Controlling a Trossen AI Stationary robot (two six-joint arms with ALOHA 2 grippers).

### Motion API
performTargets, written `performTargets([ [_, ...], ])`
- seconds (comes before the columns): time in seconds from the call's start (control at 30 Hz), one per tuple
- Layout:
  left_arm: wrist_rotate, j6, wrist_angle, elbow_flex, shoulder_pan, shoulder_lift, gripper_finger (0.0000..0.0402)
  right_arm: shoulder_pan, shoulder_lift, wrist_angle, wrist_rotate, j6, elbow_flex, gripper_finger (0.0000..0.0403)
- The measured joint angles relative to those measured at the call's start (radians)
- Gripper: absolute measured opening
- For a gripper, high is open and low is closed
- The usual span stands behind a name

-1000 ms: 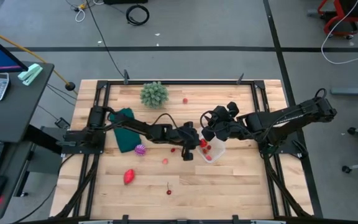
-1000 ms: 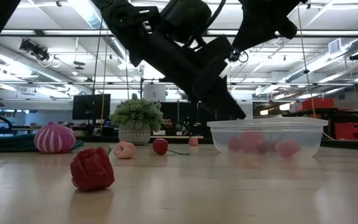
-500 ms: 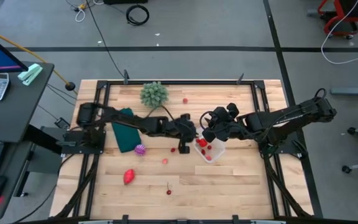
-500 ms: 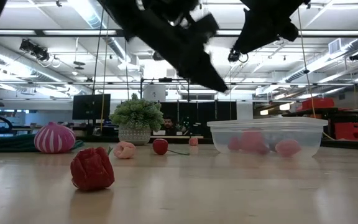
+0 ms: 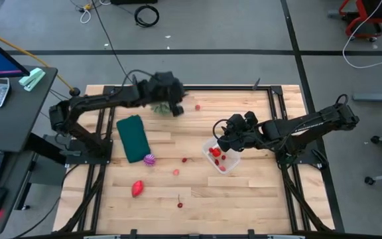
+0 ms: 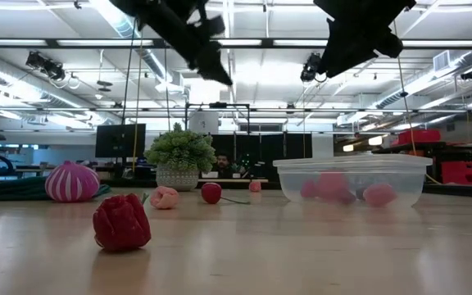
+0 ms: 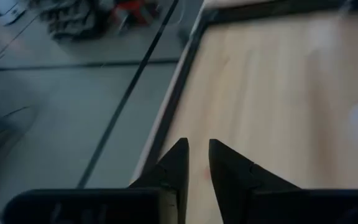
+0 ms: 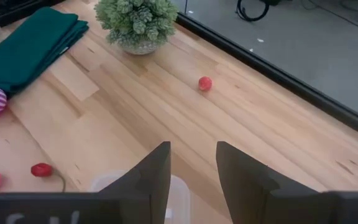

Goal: Pick and placing Produce into tupperware
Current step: Put the top peach into the container

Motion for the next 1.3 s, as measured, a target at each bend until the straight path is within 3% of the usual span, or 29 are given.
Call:
performTargets([
  [0.13,0.009,0.113,0.021,0.000,0.060,0.047,0.0107,0.000,0.000,0.004,0.008,-0.002,0.000,0.0137],
  [0.27,0.010,0.251,0.145,-0.001,0.084,0.103,0.0145,-0.004,0.000,0.005,0.032,-0.023,0.000,0.0137],
  [0.43,0.008,0.195,0.283,0.000,0.086,0.135,0.0168,-0.019,0.000,0.004,0.036,-0.040,0.000,0.0137],
  [0.53,0.011,0.214,0.282,0.000,0.086,0.147,0.0165,-0.026,0.000,0.001,0.037,-0.063,0.000,0.0137],
  [0.67,0.031,0.219,0.188,-0.001,0.095,0.196,0.0153,-0.029,0.000,-0.002,0.037,-0.065,0.000,0.0137],
  [0.87,0.204,0.115,0.126,0.046,0.130,0.294,0.0152,-0.030,0.000,0.002,0.037,-0.072,0.000,0.0137],
  [1.3,0.251,0.057,-0.326,0.484,0.139,0.579,0.0140,-0.086,0.000,0.005,0.036,-0.115,0.000,0.0137],
])
